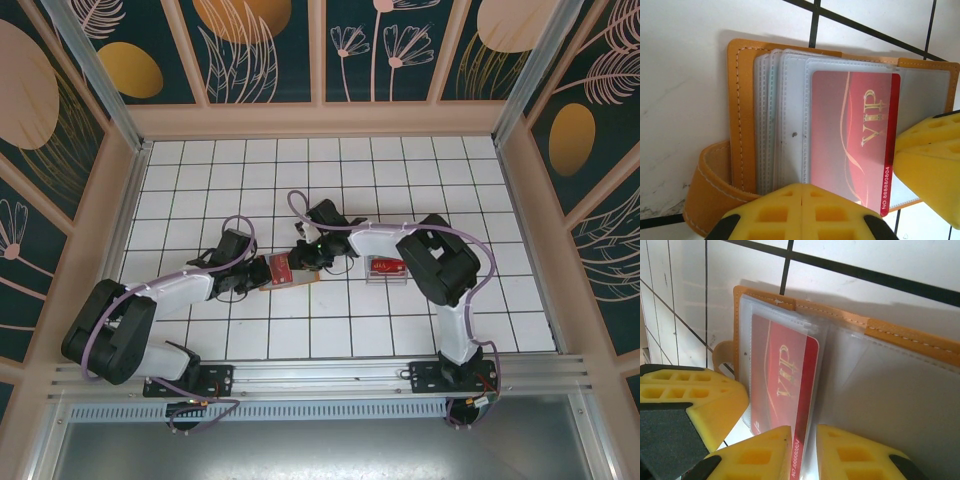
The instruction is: Take the credit cards out of the card holder
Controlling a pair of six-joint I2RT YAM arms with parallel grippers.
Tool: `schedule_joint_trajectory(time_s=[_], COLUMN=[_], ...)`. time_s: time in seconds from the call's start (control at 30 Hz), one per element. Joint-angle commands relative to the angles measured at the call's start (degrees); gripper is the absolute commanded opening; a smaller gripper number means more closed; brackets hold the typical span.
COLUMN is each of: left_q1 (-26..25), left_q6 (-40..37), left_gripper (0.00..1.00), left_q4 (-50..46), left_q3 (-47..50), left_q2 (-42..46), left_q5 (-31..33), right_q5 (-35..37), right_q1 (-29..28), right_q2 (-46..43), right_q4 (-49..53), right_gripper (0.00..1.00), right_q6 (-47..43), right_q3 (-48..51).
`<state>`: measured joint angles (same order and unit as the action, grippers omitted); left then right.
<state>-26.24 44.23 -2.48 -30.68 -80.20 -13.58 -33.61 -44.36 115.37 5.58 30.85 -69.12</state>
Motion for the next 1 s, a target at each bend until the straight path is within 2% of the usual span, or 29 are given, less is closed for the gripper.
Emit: schedule_joint_trajectory(time_s=[0.0,0.03,0.17,0.23,0.63,0.97], left_q1=[0.32,0.31,0.32,0.35,0.32,0.38], left_q6=[0.69,0.72,0.76,0.9,1.12,1.04], left_gripper=[0.07,0.07,0.03,0.0,0.0,0.0], left_q4=[0.7,0.72,0.67,0.43,-4.85,-5.25], left_q3=[0.88,0.84,0.79,0.88,0.09,-0.26], left_q2=[-0.79,-0.83,-1.18,-1.16,-3.6,-3.81], left_q5=[-1.0,-1.13,-1.27,-0.9,4.77,5.04], right_q5=[-2.14,-2.3,-2.26,-2.12,-1.4,-0.23], right_q1=[0.06,0.06,0.11,0.17,2.65,6.33], right_q2=[1.66,1.75,1.68,1.3,-2.63,-7.69], right_q4=[-1.11,-1.2,-1.01,-1.21,-3.63,-1.97], right_gripper=[0.21,0.2,0.05,0.0,0.0,0.0], right_q6=[0.57,0.55,0.43,0.53,2.01,0.42], right_q3=[-1.85,-1.89,-1.84,-1.37,4.3,8.98])
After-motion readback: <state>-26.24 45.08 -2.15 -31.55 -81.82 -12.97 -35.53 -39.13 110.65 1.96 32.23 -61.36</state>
